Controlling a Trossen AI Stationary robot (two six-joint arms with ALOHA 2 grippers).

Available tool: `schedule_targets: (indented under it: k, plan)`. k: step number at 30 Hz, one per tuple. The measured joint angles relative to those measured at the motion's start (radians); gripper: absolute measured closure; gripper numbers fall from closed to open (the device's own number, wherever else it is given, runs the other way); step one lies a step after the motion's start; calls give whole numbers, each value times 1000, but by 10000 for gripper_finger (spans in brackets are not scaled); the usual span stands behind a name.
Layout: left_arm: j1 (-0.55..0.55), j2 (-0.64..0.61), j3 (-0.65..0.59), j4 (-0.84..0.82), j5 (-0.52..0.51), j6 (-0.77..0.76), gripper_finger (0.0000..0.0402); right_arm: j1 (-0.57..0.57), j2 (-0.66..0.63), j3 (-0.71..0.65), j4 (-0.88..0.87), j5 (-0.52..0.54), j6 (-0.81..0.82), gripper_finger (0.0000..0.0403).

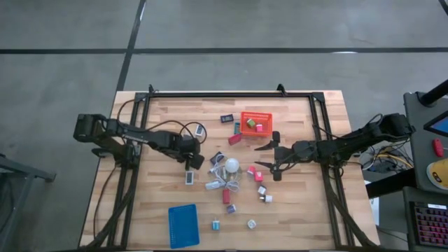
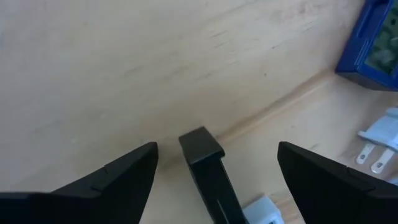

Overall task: Pick & Place Office items
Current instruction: Put the black timer into the blue bin

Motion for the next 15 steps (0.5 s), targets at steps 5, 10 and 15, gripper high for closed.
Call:
schedule_targets:
  k: [5, 10, 15]
  plan:
    - [-23, 0, 0, 0, 9, -53, 101, 0, 0, 0, 0, 0, 7, 175]
    - [-36, 0, 0, 0, 8, -77, 154, 0, 0, 0, -1, 0, 18, 175]
    - [-37, 0, 0, -2, 8, -76, 232, 0, 0, 0, -1, 1, 20, 175]
